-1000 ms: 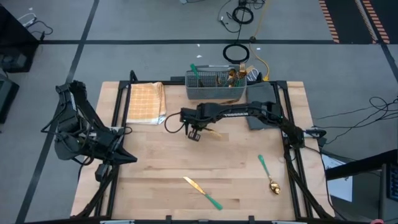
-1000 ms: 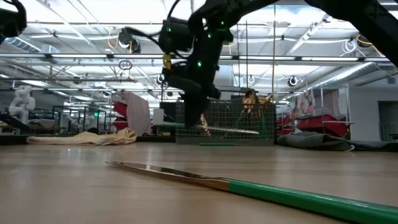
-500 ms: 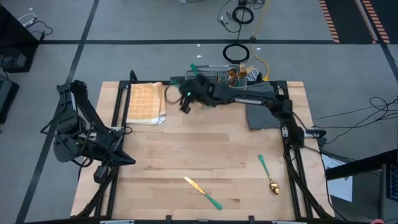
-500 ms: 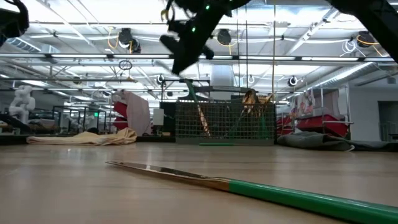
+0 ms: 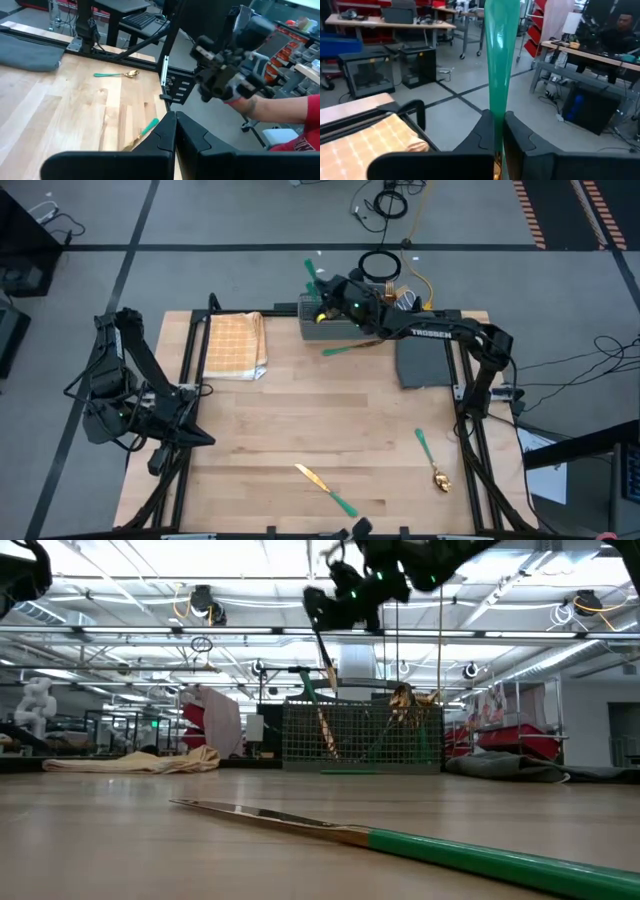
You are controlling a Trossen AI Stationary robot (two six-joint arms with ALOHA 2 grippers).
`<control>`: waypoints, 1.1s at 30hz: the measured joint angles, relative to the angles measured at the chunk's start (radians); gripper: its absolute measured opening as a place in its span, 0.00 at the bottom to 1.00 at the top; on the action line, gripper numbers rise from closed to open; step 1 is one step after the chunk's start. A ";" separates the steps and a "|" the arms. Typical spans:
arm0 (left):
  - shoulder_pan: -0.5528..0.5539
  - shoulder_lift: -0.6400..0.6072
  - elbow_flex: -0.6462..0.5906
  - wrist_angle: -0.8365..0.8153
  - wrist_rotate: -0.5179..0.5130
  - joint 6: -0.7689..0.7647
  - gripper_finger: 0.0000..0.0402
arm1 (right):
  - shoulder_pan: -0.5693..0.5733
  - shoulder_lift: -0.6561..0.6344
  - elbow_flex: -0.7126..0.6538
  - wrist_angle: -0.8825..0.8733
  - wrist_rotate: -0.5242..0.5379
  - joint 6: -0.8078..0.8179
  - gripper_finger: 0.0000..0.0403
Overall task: Sort silverware
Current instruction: Put the knife into the middle left section of the dish rack
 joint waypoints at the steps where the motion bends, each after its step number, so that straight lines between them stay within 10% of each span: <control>1: 0.000 0.000 0.000 0.000 -0.005 0.001 0.03 | -0.010 -0.001 -0.039 0.050 -0.005 -0.001 0.00; 8: 0.000 0.000 0.000 -0.003 -0.038 0.027 0.03 | -0.062 0.004 -0.251 0.396 -0.022 0.004 0.00; 21: 0.001 0.000 0.000 -0.003 -0.066 0.026 0.03 | -0.069 -0.004 -0.255 0.415 -0.113 0.029 0.00; 33: 0.001 0.000 0.000 -0.019 -0.064 0.019 0.03 | 0.053 -0.081 -0.252 -0.315 -0.138 0.227 0.24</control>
